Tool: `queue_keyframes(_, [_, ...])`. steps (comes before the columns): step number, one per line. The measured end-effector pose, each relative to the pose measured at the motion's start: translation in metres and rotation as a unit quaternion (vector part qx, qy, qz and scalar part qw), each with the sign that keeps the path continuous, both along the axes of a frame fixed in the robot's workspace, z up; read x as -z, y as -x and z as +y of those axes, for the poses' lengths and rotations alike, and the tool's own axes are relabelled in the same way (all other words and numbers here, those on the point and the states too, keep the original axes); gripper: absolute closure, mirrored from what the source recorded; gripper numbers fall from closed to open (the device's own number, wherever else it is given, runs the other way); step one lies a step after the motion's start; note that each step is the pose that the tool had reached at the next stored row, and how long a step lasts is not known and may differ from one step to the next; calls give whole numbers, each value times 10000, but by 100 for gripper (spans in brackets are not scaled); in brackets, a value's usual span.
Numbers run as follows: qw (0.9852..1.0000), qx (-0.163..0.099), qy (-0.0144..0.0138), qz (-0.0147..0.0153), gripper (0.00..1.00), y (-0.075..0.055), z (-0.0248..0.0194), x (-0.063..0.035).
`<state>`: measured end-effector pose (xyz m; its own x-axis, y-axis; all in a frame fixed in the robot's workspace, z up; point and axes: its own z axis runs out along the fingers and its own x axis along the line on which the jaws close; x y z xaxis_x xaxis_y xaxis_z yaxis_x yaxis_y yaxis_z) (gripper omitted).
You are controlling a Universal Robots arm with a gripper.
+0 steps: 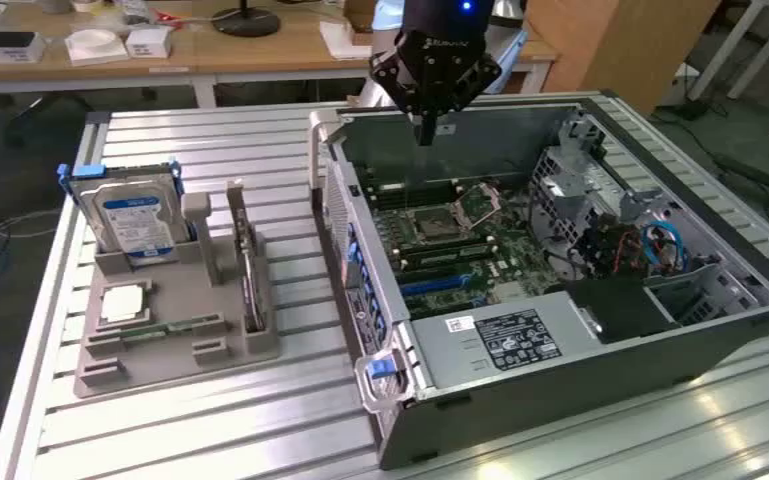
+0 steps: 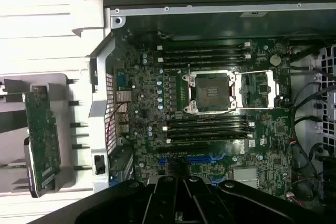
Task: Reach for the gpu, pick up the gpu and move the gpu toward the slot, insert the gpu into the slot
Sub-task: 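Reach for the gpu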
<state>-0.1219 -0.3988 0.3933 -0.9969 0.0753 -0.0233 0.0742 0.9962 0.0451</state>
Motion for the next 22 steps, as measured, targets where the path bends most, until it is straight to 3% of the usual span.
queue_keyframes(8, [10000, 0, 1, 1, 90, 89, 0, -1])
queue_keyframes(22, [10000, 0, 0, 0, 90, 678, 0, 0])
